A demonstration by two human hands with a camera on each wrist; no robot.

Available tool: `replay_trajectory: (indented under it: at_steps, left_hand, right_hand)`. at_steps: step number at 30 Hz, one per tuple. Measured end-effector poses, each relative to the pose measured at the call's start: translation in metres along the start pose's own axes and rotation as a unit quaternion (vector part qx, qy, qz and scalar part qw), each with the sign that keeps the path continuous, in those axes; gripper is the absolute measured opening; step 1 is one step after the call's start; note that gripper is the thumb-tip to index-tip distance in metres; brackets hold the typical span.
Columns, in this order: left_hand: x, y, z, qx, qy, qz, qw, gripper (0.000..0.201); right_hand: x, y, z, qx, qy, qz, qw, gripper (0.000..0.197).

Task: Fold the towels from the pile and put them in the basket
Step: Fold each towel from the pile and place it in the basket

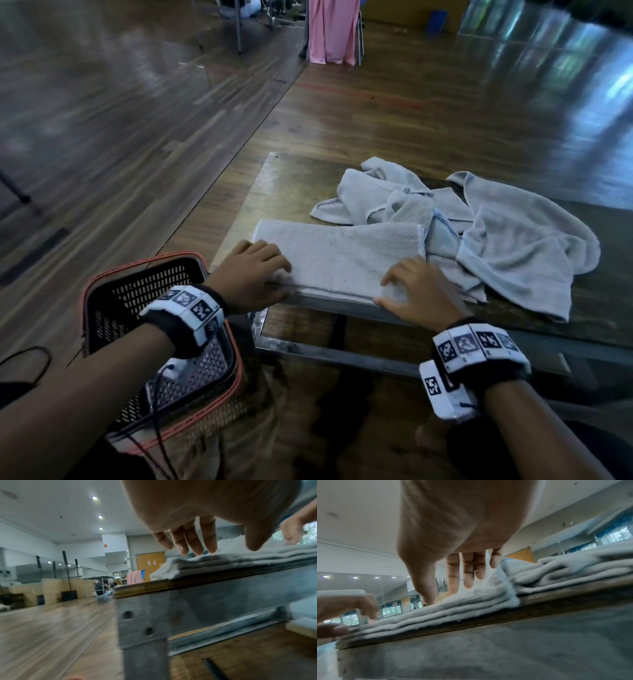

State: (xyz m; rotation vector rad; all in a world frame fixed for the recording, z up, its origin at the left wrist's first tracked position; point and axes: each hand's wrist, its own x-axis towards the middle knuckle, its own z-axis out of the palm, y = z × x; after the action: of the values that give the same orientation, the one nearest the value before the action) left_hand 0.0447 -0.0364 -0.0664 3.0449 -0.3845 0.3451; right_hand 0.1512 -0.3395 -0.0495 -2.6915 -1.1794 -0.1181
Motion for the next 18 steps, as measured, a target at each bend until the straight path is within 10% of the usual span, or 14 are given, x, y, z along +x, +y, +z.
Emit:
replay_trajectory:
  at_steps: [18]
  left_hand:
    - [0.011,0.014,0.004,-0.078,0.026,0.070,0.994,0.031]
  right_hand:
    - [0.007,-0.007,0.010,0.113,-0.057,0.004,0.992,0.015]
